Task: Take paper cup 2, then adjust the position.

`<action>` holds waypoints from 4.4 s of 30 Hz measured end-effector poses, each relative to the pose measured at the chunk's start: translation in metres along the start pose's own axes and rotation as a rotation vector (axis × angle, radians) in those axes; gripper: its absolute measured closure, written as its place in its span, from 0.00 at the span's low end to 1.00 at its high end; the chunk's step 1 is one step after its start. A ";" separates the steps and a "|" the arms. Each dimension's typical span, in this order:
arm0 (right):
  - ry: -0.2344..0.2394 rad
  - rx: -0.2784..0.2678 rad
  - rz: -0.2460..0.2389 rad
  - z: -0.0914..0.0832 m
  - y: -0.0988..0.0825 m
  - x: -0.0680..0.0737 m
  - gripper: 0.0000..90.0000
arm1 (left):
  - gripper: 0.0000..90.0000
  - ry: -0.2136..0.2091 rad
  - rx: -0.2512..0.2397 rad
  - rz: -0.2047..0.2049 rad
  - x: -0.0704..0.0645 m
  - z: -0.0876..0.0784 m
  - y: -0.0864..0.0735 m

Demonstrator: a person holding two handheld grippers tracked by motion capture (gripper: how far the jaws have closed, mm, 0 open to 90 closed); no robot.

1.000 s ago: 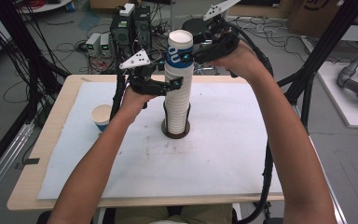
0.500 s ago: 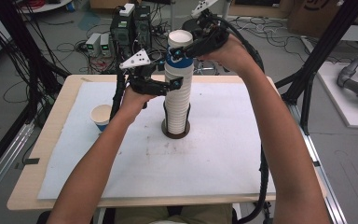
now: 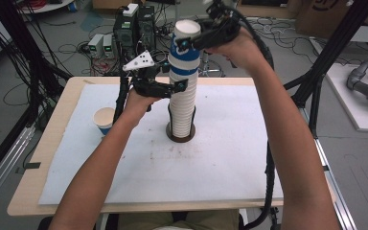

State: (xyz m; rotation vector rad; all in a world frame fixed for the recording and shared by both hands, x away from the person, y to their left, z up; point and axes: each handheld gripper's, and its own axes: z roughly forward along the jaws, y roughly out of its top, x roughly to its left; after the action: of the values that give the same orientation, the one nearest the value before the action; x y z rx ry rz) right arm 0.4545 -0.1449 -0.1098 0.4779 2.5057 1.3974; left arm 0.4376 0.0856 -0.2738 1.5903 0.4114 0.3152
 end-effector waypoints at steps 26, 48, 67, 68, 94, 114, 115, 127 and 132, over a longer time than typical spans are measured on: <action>-0.105 -0.058 0.013 -0.082 -0.066 0.014 0.31 | 0.17 0.011 0.003 -0.002 0.000 -0.002 0.000; -0.070 0.021 0.075 -0.044 -0.181 0.036 0.31 | 0.14 0.061 -0.004 0.044 -0.033 -0.066 -0.022; -0.053 0.058 0.068 0.010 -0.243 0.064 0.31 | 0.14 0.007 0.064 0.013 -0.060 -0.087 -0.094; -0.049 0.056 0.069 0.012 -0.245 0.064 0.31 | 0.14 -0.002 0.063 0.014 -0.060 -0.087 -0.094; 0.009 0.027 0.055 0.020 -0.249 0.088 0.31 | 0.14 -0.030 0.041 0.005 -0.063 -0.094 -0.099; 0.074 -0.025 0.018 0.027 -0.239 0.101 0.31 | 0.14 -0.195 0.077 0.008 -0.089 -0.063 -0.112; 0.080 -0.030 0.013 0.027 -0.238 0.102 0.31 | 0.14 -0.203 0.081 0.009 -0.090 -0.062 -0.112; 0.159 -0.065 0.006 0.036 -0.234 0.110 0.31 | 0.14 -0.250 0.105 0.022 -0.099 -0.045 -0.121; 0.188 -0.073 0.021 0.039 -0.234 0.112 0.31 | 0.14 -0.274 0.121 0.033 -0.103 -0.035 -0.125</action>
State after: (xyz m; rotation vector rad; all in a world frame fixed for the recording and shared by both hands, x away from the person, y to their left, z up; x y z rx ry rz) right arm 0.3255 -0.1856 -0.3343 0.3754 2.5889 1.6047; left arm 0.3217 0.0755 -0.3915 1.7317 0.1953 0.0953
